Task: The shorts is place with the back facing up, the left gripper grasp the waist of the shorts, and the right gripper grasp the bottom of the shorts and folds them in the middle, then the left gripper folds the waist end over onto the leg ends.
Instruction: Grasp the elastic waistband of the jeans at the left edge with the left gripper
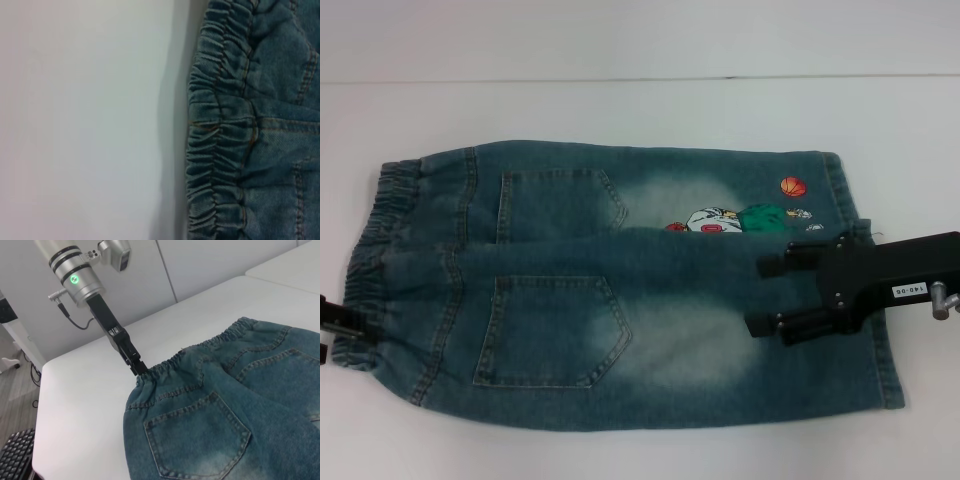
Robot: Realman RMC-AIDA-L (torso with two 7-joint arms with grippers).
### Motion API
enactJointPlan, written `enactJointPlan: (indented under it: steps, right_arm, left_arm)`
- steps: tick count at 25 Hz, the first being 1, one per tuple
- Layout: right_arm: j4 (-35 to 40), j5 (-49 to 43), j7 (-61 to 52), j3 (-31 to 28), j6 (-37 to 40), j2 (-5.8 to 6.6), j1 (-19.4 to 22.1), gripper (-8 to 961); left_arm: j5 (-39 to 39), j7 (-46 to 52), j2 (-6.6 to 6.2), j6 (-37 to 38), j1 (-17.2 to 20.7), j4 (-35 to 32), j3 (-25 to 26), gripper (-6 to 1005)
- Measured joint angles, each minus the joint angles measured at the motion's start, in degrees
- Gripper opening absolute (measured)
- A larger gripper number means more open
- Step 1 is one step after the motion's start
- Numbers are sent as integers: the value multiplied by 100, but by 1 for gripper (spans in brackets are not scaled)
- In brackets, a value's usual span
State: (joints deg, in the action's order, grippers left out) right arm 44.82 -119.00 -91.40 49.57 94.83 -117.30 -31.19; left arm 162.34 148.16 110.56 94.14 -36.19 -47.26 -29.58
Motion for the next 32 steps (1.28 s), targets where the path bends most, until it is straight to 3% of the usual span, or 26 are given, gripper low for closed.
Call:
enactJointPlan:
  steps: [32]
  right_arm:
    - [32,0,-10,0,0,-3,-1,946]
  left_arm:
    - [-86,-42,63,52,-143,43,-23,756]
